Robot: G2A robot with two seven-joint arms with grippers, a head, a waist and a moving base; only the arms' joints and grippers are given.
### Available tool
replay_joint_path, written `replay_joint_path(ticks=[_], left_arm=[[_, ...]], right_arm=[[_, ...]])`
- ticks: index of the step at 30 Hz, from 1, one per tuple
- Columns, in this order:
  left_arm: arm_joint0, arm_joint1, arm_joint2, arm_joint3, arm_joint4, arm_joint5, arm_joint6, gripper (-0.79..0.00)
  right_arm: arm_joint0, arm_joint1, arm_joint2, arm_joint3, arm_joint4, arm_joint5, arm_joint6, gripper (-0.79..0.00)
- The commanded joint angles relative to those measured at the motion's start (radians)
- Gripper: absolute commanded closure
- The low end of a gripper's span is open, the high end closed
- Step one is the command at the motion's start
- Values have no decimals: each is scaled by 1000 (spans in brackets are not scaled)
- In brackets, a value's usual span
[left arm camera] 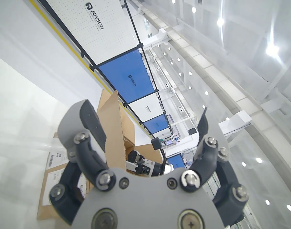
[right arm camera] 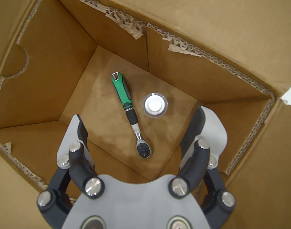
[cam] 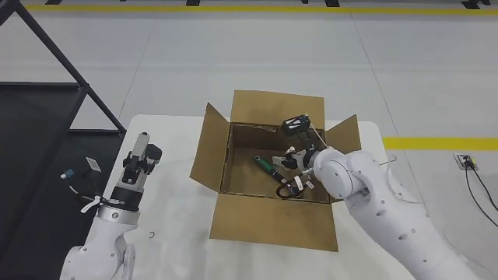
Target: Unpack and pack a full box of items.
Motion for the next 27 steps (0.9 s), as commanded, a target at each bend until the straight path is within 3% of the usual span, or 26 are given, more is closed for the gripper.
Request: replay_joint_path(ticks=[1, 2, 4, 5, 9, 10, 11, 12, 13, 21, 27], left_arm=[[0, 0, 0, 0, 0, 0, 0, -785], [0, 0, 0, 0, 0, 0, 0, -785], [0, 0, 0, 0, 0, 0, 0, -785], [0, 0, 0, 0, 0, 0, 0, -785], [0, 0, 0, 0, 0, 0, 0, -785], [0, 0, 0, 0, 0, 0, 0, -785], [0, 0, 0, 0, 0, 0, 0, -785], [0, 0, 0, 0, 0, 0, 0, -785], [0, 0, 0, 0, 0, 0, 0, -785], [0, 0, 0, 0, 0, 0, 0, -785], [0, 0, 0, 0, 0, 0, 0, -785]], right_arm=[[19, -10, -10, 42, 16, -7, -3, -785], [29, -16, -16, 62, 23, -13, -4, -785], [44, -26, -26, 101, 28, -17, -12, -671], [50, -31, -31, 117, 30, -18, -15, -385], [70, -48, -43, 170, 37, -21, -26, -299], [74, -52, -45, 179, 40, -21, -27, -206], [77, -55, -46, 186, 42, -23, -29, -188], [79, -58, -48, 192, 43, -25, -30, -55], [80, -61, -48, 196, 42, -26, -31, 0], [60, -64, -35, 157, 5, -15, -22, 0], [-2, -42, 34, 16, -38, -10, -26, 0]])
